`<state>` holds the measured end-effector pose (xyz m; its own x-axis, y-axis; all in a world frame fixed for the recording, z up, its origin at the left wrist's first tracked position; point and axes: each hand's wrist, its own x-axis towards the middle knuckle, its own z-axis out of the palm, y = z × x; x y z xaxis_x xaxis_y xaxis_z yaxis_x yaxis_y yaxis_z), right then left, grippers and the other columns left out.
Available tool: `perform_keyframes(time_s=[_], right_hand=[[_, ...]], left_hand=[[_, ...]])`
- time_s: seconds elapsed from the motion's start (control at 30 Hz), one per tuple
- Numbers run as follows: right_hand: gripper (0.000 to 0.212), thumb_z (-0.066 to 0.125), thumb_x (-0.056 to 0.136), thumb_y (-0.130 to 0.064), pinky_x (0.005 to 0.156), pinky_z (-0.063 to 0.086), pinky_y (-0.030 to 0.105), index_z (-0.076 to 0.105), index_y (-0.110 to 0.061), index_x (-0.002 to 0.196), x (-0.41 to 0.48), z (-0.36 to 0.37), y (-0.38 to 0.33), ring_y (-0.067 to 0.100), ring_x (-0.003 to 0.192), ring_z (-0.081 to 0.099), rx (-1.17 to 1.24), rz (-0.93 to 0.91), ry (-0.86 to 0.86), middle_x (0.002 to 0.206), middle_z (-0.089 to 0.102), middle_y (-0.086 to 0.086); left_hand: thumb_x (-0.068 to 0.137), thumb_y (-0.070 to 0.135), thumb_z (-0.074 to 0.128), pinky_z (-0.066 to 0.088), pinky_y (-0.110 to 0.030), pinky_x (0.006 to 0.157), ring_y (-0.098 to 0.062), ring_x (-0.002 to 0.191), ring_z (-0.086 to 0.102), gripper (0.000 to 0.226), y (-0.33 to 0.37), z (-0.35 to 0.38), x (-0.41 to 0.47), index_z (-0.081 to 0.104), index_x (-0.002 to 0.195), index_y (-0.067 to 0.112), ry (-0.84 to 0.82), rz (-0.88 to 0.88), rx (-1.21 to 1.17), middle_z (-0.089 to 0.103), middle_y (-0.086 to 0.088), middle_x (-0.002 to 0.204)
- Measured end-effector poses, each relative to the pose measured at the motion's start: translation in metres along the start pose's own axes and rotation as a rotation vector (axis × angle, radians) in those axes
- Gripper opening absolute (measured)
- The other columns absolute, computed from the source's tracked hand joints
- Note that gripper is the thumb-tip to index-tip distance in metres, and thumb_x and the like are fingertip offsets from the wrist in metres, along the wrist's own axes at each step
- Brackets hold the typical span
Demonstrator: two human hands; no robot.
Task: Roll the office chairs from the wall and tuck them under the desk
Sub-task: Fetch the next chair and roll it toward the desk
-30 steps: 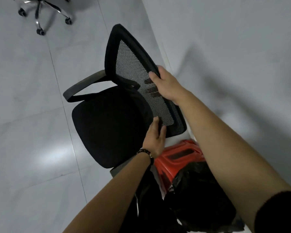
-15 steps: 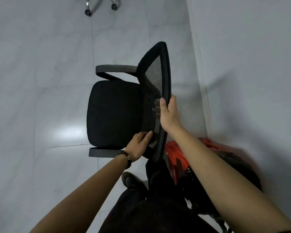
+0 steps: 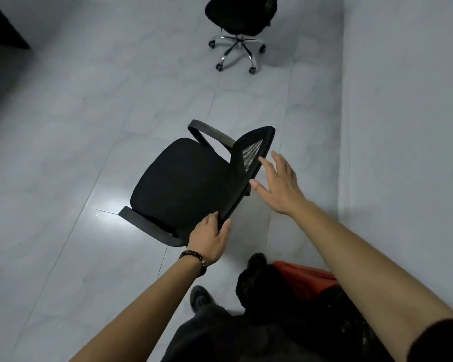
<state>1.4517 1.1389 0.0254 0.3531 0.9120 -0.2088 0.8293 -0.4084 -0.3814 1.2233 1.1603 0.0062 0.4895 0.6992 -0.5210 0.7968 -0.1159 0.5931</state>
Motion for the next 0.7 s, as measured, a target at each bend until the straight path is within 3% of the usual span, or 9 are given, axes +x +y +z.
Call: perform_keyframes(time_s=[0.13,0.3,0.4,0.47,0.53,0.7], right_hand=[[0.064,0.033,0.098,-0.058,0.121,0.0,0.044,0.027,-0.025,0.153,0.041,-0.001,0.003,0.025,0.151,-0.004,-0.14,-0.148,-0.053,0.164,0.008,0.011],[0.061,0.03,0.093,-0.067,0.122,-0.005,0.044,0.051,-0.028,0.134,0.105,0.002,0.008,0.029,0.15,0.005,-0.195,-0.432,-0.016,0.151,0.026,0.014],[0.062,0.03,0.088,-0.076,0.122,-0.006,0.046,0.054,-0.029,0.12,0.152,-0.001,0.005,0.028,0.15,0.003,-0.213,-0.604,-0.143,0.149,0.034,0.012],[0.067,0.027,0.084,-0.083,0.121,-0.005,0.047,0.056,-0.03,0.112,0.178,-0.007,-0.005,0.028,0.145,0.018,-0.278,-0.674,-0.21,0.136,0.046,0.009],[0.07,0.023,0.083,-0.085,0.121,-0.004,0.049,0.058,-0.031,0.111,0.195,-0.009,-0.016,0.028,0.136,0.03,-0.314,-0.734,-0.238,0.126,0.051,0.007],[0.07,0.019,0.086,-0.082,0.12,-0.005,0.05,0.06,-0.031,0.112,0.228,-0.005,-0.047,0.028,0.128,0.034,-0.313,-0.814,-0.311,0.12,0.05,0.008]], left_hand=[[0.095,0.057,0.02,0.034,-0.046,0.109,-0.025,0.135,0.038,0.066,-0.001,-0.001,0.013,0.034,0.144,0.016,0.143,-0.065,0.031,0.041,-0.006,0.148],[0.093,0.062,0.014,0.038,-0.044,0.106,-0.02,0.129,0.045,0.066,-0.003,-0.007,0.039,0.041,0.14,0.025,0.286,-0.18,0.08,0.05,0.0,0.142],[0.09,0.065,0.009,0.04,-0.041,0.104,-0.018,0.125,0.048,0.07,0.006,-0.006,0.049,0.043,0.138,0.026,0.324,-0.263,0.12,0.053,0.002,0.138],[0.09,0.066,0.008,0.042,-0.04,0.102,-0.018,0.122,0.051,0.072,0.012,-0.011,0.053,0.046,0.137,0.026,0.369,-0.323,0.132,0.057,0.002,0.134],[0.091,0.064,0.008,0.044,-0.039,0.099,-0.021,0.117,0.055,0.073,0.017,-0.018,0.056,0.051,0.134,0.024,0.411,-0.368,0.161,0.061,0.0,0.129],[0.093,0.058,0.014,0.04,-0.043,0.097,-0.025,0.114,0.056,0.065,0.032,-0.021,0.073,0.059,0.126,0.024,0.544,-0.665,0.154,0.065,-0.002,0.121]])
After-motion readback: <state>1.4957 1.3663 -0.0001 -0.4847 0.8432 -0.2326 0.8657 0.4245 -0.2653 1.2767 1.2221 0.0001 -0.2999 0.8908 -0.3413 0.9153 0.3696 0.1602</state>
